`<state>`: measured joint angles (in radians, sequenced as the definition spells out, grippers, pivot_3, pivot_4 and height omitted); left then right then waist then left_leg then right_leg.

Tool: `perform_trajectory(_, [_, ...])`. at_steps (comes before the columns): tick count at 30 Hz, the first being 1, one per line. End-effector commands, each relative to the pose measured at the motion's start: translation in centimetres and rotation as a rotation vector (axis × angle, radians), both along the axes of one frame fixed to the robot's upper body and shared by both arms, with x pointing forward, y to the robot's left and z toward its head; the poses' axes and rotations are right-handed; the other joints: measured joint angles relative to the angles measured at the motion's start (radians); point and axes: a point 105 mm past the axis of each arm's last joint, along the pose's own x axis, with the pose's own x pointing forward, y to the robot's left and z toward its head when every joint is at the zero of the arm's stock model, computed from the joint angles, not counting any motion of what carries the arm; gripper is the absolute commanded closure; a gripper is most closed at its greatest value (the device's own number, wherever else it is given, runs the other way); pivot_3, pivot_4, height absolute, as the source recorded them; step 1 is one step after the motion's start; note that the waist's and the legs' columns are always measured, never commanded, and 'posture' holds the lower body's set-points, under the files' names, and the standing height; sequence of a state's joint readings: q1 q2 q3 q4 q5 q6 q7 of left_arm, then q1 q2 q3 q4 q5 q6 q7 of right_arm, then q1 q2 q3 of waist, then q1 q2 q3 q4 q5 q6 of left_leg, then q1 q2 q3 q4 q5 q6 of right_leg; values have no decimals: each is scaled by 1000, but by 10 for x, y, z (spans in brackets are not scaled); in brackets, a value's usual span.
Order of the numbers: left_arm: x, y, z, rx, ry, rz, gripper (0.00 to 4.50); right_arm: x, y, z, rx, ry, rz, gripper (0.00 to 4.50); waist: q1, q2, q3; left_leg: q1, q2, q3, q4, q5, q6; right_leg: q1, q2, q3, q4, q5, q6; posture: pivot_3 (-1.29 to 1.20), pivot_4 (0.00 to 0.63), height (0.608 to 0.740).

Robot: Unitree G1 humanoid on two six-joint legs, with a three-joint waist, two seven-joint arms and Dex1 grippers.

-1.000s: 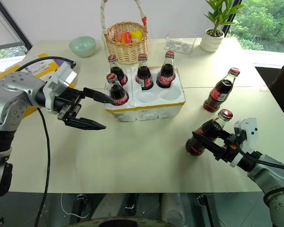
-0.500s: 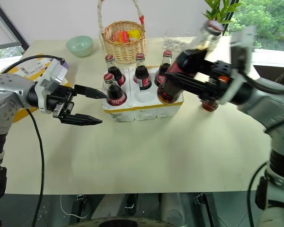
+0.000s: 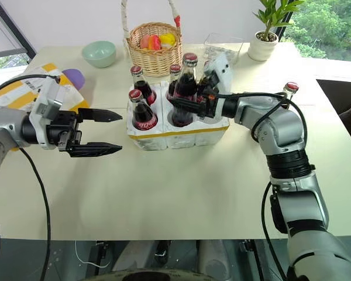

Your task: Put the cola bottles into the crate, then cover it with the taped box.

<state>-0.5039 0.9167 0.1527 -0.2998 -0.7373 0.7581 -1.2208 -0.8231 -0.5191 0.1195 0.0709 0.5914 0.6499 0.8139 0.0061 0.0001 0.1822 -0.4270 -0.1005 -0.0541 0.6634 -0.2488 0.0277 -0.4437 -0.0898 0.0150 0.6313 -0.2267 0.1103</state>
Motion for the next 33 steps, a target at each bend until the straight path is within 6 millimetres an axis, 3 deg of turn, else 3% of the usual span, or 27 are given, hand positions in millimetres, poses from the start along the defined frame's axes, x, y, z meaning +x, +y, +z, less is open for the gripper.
perform_trajectory(1, [-4,0,12,-12,-55,4,0,0,9,5,-3,-54,26,1830,-2,0,0,0,0,0,0,0,0,0,0,0,0,0,0,0,150,738])
perform_trajectory(3, [-3,-1,13,-15,-58,5,0,3,11,-3,-24,-44,15,1830,-6,0,0,0,0,0,0,0,0,0,0,0,0,0,0,0,150,738])
perform_trajectory(5, [-2,-3,13,-18,-60,2,0,5,14,-12,-42,-20,6,756,-10,0,0,0,0,0,0,0,0,0,0,0,0,0,0,0,150,738])
perform_trajectory(7, [-1,-5,14,-19,-63,-3,0,6,15,-20,-69,-18,-4,64,-15,0,0,0,0,-1,0,0,-1,0,1,0,1,0,0,0,150,738])
perform_trajectory(11, [3,-8,15,-16,-70,-21,0,0,8,-20,-65,-34,-27,64,-17,0,0,1,0,-1,0,0,-1,1,1,0,1,0,0,0,150,738])
perform_trajectory(15, [5,-10,17,-15,-70,-34,0,-19,-16,-9,-47,-60,-59,64,-13,0,0,1,0,-1,0,0,-1,1,1,0,1,0,0,0,150,738])
perform_trajectory(22, [9,-12,16,-7,-64,-64,0,-73,-59,-3,-24,-15,-164,64,-15,0,0,1,0,-2,0,0,0,1,1,0,1,0,0,0,150,738])
perform_trajectory(26, [12,-15,16,-5,-67,-88,0,-88,-93,-14,-4,40,-359,64,-14,0,0,1,0,-2,-1,-2,4,2,1,0,0,0,0,0,150,738])
perform_trajectory(31, [14,-21,16,-20,-75,-123,0,-91,-144,-32,57,61,-621,64,-5,-1,-1,3,0,-2,0,-2,4,4,1,0,0,0,0,0,150,738])
perform_trajectory(33, [17,-23,15,-25,-78,-122,0,-84,-169,-36,104,56,-761,64,-4,-1,-1,4,0,-1,0,-2,4,4,1,1,0,0,0,0,150,738])
